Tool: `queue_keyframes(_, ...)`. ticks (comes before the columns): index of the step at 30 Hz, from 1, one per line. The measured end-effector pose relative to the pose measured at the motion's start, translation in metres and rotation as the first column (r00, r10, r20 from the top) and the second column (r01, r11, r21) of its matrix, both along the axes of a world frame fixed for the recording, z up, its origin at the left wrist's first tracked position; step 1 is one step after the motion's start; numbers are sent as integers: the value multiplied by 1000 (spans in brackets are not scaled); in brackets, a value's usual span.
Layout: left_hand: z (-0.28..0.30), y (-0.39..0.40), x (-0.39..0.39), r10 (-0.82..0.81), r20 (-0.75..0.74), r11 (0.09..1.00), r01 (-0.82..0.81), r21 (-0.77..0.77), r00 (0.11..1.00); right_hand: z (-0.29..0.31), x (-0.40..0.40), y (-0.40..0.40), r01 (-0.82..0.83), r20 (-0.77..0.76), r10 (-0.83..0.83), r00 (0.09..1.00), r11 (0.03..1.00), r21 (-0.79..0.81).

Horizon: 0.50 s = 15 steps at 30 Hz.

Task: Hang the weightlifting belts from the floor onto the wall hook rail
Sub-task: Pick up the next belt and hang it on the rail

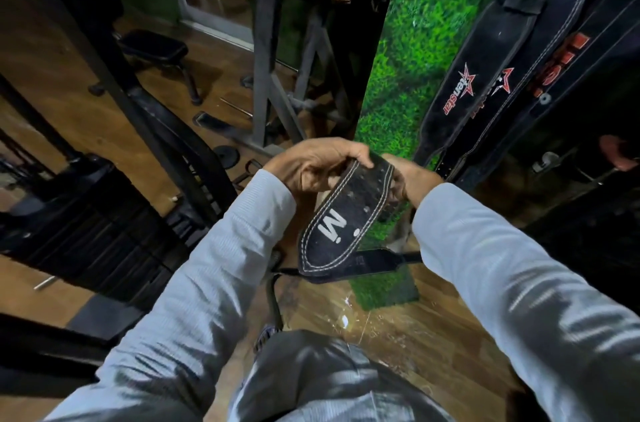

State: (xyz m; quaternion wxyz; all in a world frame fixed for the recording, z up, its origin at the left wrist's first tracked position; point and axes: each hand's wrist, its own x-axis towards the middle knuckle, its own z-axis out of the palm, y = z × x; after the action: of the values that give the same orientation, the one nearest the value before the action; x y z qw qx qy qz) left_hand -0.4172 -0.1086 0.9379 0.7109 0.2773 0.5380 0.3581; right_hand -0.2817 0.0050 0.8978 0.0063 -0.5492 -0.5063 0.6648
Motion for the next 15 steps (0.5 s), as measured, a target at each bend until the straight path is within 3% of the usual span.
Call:
queue_keyframes(2, 5, -6, 4, 16, 24, 999, -17, 46, 1000, 6, -4, 7, 17, -38, -14, 999, 997, 78)
queue_keyframes(6, -5, -24, 14, -95, 3, 991, 94, 98, 996, 18, -13, 18, 67, -236, -79, 969, 996, -59)
queue_keyframes(9, -30, -27, 13, -192, 132, 975, 175, 134, 973, 26, -5, 16, 49, -362, -56, 931, 998, -28)
queue_keyframes(11, -41, -19, 8, -96, 296, 992, 68, 104, 950, 23, 5, 17, 71, -485, -57, 873, 997, 11)
queue_keyframes(13, -48, -6, -1, 109, 465, 991, -133, 19, 879, 13, 19, 15, 87, -558, -63, 827, 996, 16)
queue_keyframes(15, -44, 11, -4, 251, 527, 951, -307, 20, 812, 14, 34, 8, 55, -637, -21, 771, 998, 34)
